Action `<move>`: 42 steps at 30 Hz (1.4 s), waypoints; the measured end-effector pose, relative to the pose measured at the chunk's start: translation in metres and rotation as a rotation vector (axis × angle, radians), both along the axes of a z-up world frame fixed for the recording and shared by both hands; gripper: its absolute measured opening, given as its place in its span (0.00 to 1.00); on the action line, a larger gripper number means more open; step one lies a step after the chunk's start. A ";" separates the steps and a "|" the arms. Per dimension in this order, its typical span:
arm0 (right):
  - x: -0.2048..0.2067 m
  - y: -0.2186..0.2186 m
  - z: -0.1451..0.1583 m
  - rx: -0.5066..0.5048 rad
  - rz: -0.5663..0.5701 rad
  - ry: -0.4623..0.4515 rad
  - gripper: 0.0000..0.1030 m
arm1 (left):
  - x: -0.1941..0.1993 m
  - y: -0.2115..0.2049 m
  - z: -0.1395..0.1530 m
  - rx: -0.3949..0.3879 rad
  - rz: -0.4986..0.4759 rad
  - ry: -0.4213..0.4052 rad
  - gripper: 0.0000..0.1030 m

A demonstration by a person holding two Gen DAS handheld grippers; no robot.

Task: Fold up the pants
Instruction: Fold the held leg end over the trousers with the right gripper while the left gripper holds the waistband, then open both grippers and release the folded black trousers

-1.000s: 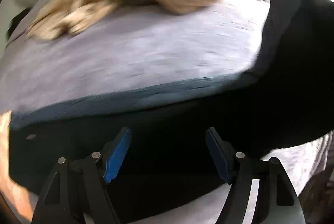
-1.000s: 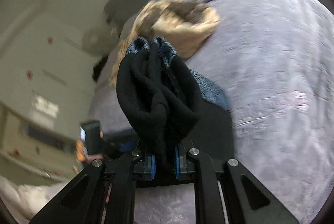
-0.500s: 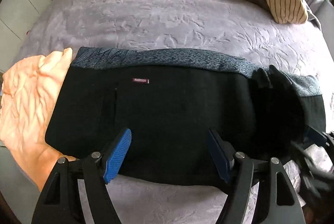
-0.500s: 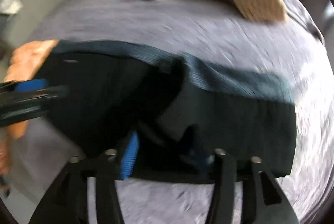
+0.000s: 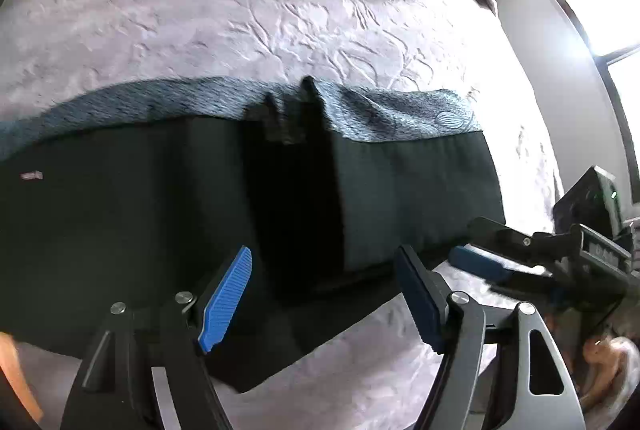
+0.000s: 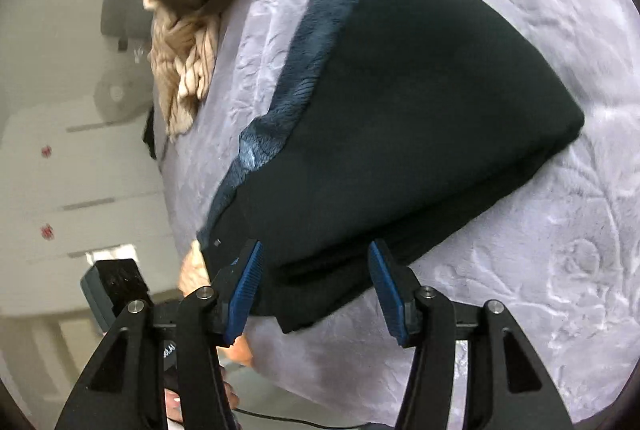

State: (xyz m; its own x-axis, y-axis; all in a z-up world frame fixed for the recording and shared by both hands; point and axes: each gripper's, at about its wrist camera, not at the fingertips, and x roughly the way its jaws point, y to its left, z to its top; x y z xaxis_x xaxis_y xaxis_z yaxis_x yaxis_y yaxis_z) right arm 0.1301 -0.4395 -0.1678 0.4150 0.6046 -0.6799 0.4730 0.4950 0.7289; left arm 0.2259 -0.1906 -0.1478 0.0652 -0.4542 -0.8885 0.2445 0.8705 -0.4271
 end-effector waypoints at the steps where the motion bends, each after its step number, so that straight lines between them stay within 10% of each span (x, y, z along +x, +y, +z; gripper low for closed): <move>1: 0.001 -0.003 -0.003 0.023 -0.017 -0.007 0.58 | 0.001 -0.001 -0.003 -0.005 0.006 0.013 0.73; 4: 0.005 0.000 -0.015 0.053 -0.053 0.017 0.58 | 0.005 -0.010 -0.019 -0.003 0.007 0.054 0.72; 6: 0.008 -0.002 -0.027 0.087 -0.083 0.041 0.50 | 0.007 -0.017 -0.029 0.021 -0.004 0.068 0.51; 8: 0.012 -0.004 -0.036 0.089 -0.099 0.075 0.05 | 0.008 -0.021 -0.036 0.034 -0.005 0.088 0.48; 14: 0.008 0.007 -0.004 0.042 0.029 0.018 0.04 | -0.016 -0.017 0.005 0.108 -0.009 -0.060 0.50; 21: 0.010 0.009 -0.047 -0.005 0.044 0.125 0.05 | -0.011 -0.008 -0.006 0.259 0.079 -0.057 0.62; 26: 0.014 0.011 0.004 -0.048 0.222 0.078 0.26 | 0.001 -0.024 0.025 0.257 0.042 -0.160 0.62; 32: 0.040 -0.041 0.066 -0.245 0.127 -0.105 0.26 | 0.020 -0.077 0.025 0.206 -0.031 -0.194 0.62; 42: 0.074 -0.043 -0.001 -0.256 0.170 0.025 0.24 | 0.022 -0.085 -0.031 0.397 -0.135 -0.127 0.69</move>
